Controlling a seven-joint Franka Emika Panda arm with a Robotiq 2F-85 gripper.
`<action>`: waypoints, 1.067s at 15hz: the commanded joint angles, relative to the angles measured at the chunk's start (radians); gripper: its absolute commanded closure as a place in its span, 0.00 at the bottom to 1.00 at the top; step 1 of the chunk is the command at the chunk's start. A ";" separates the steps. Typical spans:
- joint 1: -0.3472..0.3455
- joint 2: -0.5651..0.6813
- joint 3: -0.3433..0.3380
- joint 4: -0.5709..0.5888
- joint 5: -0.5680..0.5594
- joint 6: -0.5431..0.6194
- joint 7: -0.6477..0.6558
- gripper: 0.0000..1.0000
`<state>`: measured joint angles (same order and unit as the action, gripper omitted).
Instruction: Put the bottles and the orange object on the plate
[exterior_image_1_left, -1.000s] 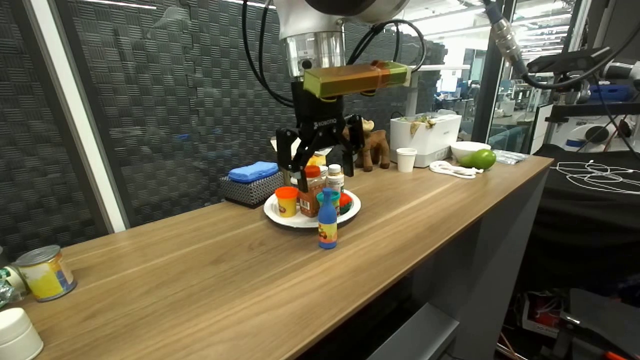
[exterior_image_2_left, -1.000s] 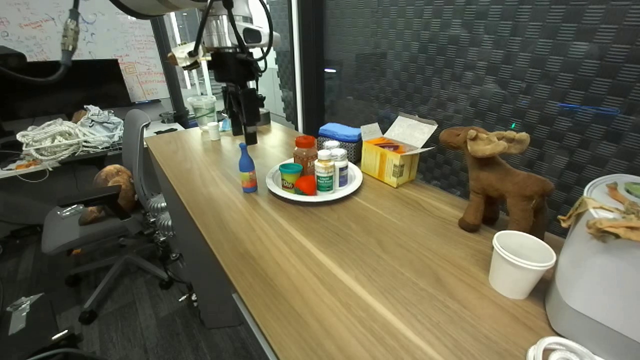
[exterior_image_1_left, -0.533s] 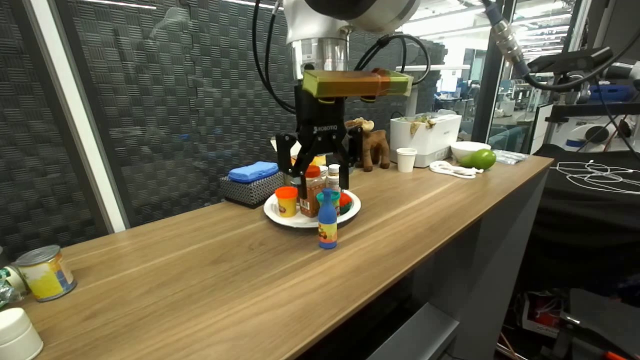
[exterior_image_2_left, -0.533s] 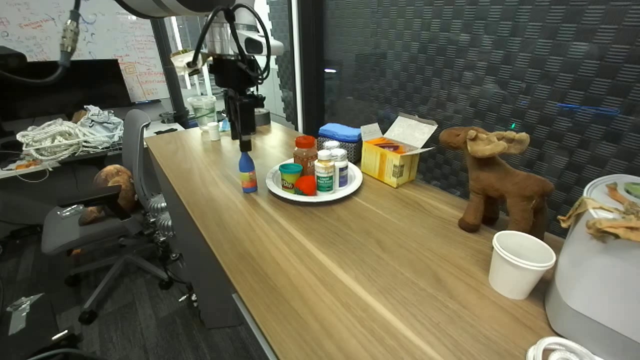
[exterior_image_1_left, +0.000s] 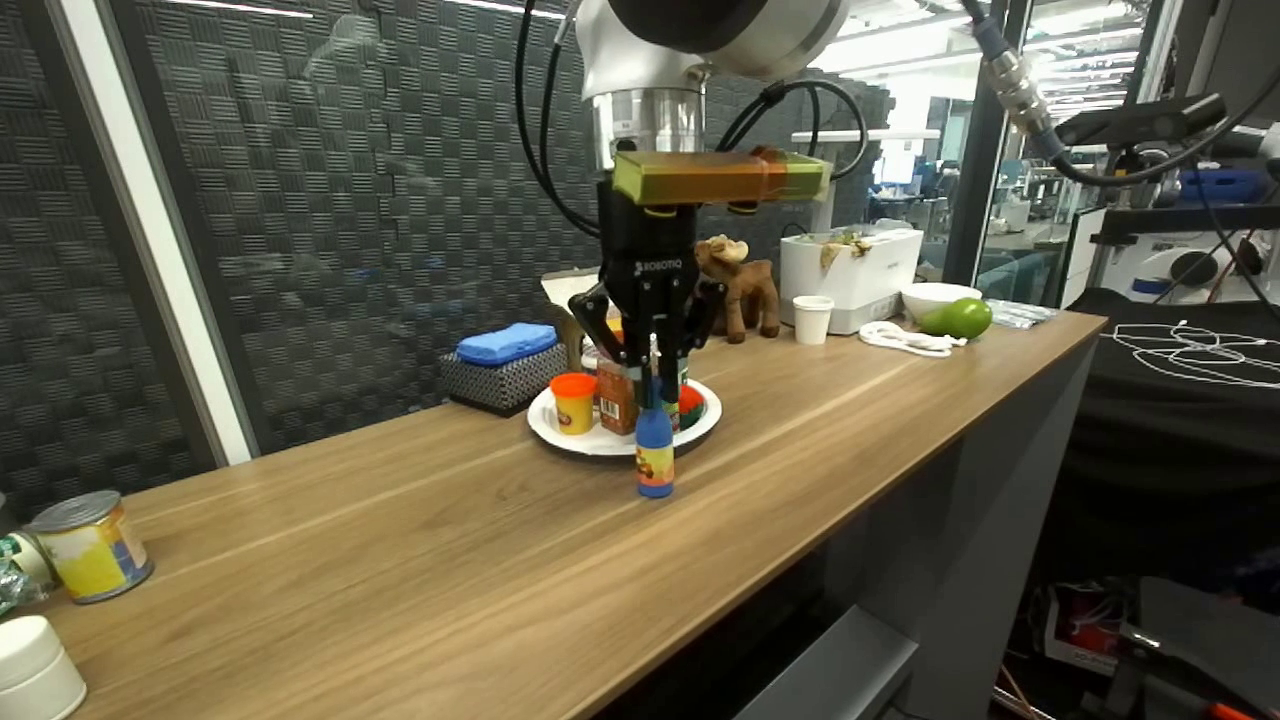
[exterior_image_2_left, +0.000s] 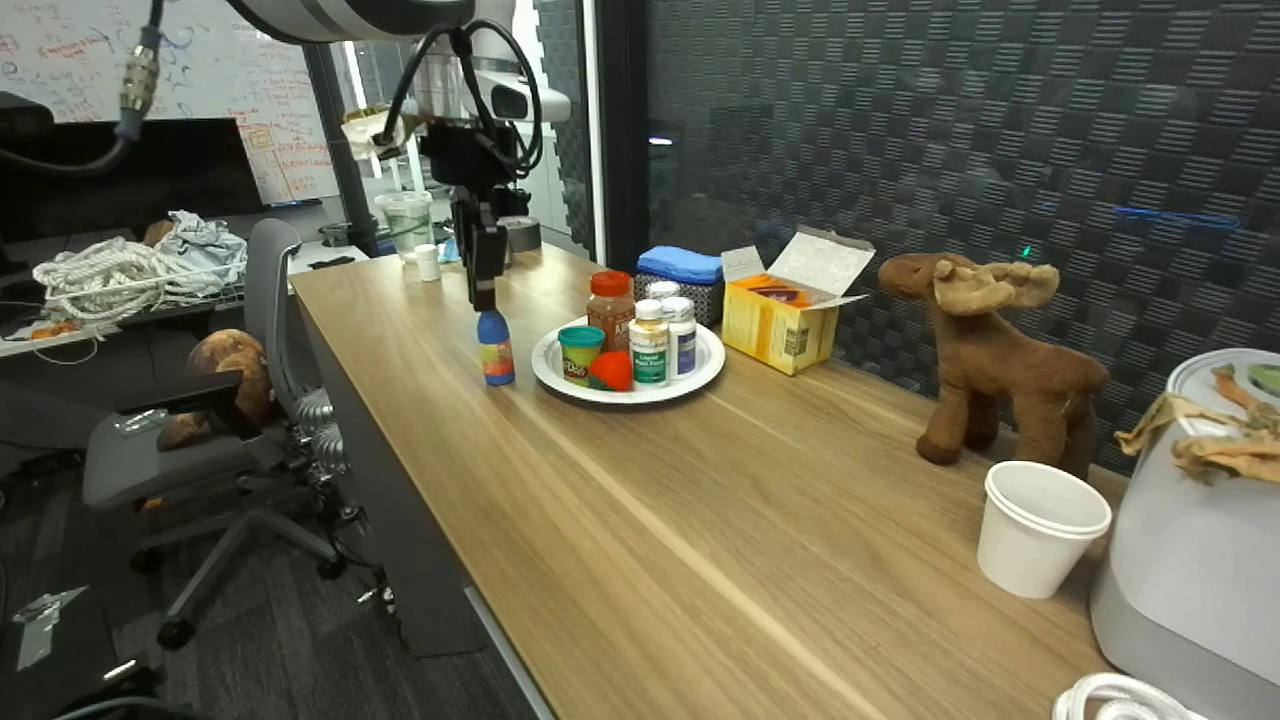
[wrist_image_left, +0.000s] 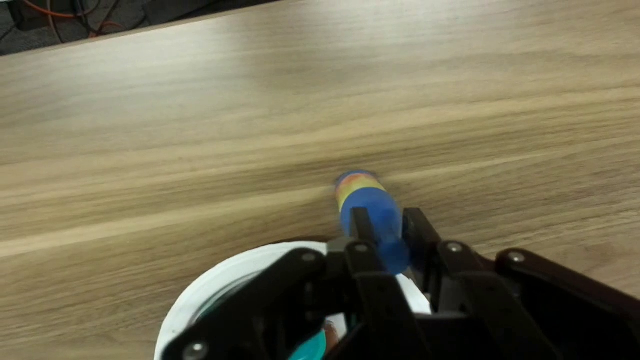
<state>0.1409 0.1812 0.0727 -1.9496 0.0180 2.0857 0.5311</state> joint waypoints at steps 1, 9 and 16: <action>0.001 -0.023 -0.001 -0.010 0.015 0.009 -0.002 0.94; 0.005 -0.013 -0.005 0.083 -0.039 -0.030 -0.005 0.91; -0.017 0.032 -0.029 0.187 -0.058 -0.030 -0.034 0.91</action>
<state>0.1355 0.1827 0.0542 -1.8259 -0.0374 2.0781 0.5251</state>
